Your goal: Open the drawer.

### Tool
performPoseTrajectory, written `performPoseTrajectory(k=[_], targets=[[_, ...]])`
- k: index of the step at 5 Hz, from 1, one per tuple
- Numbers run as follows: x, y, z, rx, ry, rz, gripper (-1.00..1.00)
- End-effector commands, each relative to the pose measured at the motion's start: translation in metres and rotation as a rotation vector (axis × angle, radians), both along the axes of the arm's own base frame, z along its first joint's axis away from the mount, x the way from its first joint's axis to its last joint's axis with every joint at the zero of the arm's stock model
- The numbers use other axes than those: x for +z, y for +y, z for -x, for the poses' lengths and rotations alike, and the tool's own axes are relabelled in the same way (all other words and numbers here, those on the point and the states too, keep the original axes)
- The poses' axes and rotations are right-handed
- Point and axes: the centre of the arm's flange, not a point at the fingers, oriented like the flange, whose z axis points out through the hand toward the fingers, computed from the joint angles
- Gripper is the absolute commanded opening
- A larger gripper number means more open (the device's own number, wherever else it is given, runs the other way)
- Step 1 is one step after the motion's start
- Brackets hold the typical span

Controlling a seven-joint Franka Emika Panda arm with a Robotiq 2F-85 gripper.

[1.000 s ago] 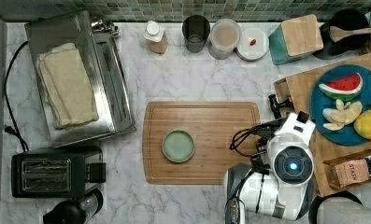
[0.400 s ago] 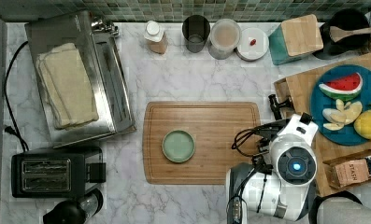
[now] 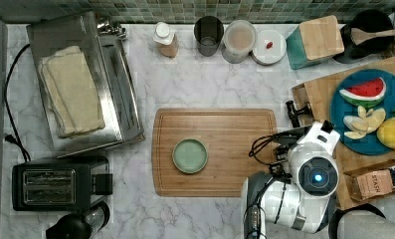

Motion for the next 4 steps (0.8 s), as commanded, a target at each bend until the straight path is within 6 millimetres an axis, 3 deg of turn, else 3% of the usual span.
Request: performPoseTrajectory(k=[1,3,4], targets=[[-0.045,-0.061,0.031,-0.022,0.046,-0.037,1.0],[-0.022,-0.026,0.034,-0.034,0.063,-0.055,1.0],[-0.037,-0.015,0.024,0.041,0.028,-0.101,1.0]])
